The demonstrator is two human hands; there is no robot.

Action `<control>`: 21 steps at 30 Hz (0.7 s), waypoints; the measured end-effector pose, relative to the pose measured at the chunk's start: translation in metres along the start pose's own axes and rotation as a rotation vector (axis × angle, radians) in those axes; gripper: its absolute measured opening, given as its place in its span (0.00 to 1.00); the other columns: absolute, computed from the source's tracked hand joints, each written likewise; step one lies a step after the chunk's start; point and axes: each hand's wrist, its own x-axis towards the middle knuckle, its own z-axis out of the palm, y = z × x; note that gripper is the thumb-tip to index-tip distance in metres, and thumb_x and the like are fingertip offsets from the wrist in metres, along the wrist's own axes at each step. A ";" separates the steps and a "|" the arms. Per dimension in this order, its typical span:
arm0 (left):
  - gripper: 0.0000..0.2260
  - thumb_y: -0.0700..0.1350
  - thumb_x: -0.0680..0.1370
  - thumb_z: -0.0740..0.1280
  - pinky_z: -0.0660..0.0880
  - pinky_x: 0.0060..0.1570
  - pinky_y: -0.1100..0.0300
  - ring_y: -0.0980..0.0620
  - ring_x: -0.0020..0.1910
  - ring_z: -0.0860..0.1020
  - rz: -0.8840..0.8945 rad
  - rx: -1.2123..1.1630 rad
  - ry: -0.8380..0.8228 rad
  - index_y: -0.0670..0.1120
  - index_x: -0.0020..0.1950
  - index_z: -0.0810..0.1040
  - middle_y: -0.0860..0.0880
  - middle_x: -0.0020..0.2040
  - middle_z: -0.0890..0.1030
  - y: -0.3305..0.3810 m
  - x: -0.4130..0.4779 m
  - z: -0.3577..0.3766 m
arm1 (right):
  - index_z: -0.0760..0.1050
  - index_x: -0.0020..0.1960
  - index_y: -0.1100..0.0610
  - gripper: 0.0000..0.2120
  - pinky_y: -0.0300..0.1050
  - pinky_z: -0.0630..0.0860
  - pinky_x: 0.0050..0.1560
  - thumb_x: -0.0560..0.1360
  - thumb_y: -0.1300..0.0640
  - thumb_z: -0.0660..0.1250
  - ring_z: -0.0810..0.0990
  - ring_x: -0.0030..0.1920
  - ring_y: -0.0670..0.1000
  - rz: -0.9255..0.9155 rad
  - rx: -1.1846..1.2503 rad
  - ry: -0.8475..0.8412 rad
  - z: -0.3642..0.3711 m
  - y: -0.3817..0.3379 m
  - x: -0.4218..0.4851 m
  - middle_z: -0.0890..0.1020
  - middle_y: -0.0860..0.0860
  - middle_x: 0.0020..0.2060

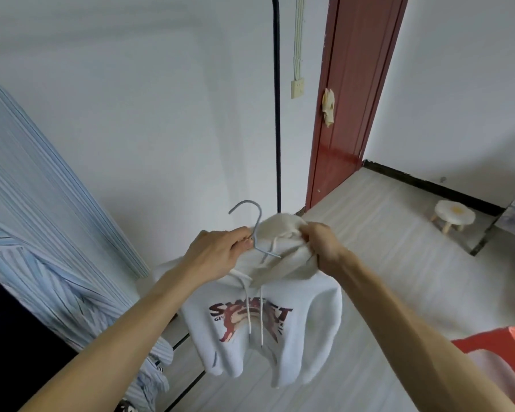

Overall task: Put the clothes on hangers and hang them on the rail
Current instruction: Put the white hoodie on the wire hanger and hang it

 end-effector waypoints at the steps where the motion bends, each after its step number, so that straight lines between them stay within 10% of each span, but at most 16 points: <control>1: 0.10 0.54 0.83 0.56 0.61 0.33 0.60 0.55 0.29 0.72 -0.012 -0.005 0.019 0.53 0.45 0.70 0.52 0.30 0.74 -0.007 -0.004 0.000 | 0.72 0.39 0.60 0.04 0.49 0.70 0.39 0.65 0.60 0.61 0.74 0.35 0.55 0.004 0.096 -0.015 0.003 -0.002 -0.005 0.74 0.56 0.32; 4: 0.11 0.54 0.82 0.57 0.62 0.33 0.60 0.52 0.29 0.71 0.049 0.027 0.075 0.53 0.42 0.68 0.51 0.30 0.74 -0.012 -0.009 0.003 | 0.76 0.40 0.59 0.03 0.44 0.74 0.35 0.71 0.64 0.64 0.78 0.33 0.52 -0.026 -0.080 -0.160 0.001 0.006 -0.011 0.79 0.54 0.33; 9: 0.08 0.52 0.83 0.57 0.61 0.35 0.61 0.61 0.27 0.71 0.056 -0.012 0.045 0.55 0.45 0.71 0.57 0.28 0.73 0.001 -0.016 0.006 | 0.72 0.63 0.56 0.26 0.52 0.74 0.59 0.78 0.36 0.59 0.78 0.56 0.55 -0.071 -0.532 -0.001 -0.005 0.033 -0.009 0.80 0.52 0.55; 15: 0.10 0.54 0.83 0.55 0.62 0.40 0.54 0.57 0.30 0.71 -0.031 -0.021 0.041 0.55 0.48 0.73 0.56 0.29 0.74 -0.004 -0.011 -0.013 | 0.63 0.33 0.57 0.33 0.47 0.69 0.40 0.76 0.29 0.43 0.71 0.31 0.49 -0.291 -0.765 0.000 -0.001 0.044 -0.028 0.74 0.51 0.28; 21: 0.10 0.52 0.83 0.56 0.65 0.42 0.54 0.61 0.32 0.72 -0.141 -0.056 0.151 0.53 0.49 0.74 0.58 0.30 0.73 -0.021 0.003 -0.057 | 0.64 0.33 0.51 0.29 0.42 0.68 0.33 0.72 0.26 0.50 0.71 0.29 0.46 -0.551 -0.868 0.090 0.003 0.019 -0.024 0.71 0.45 0.27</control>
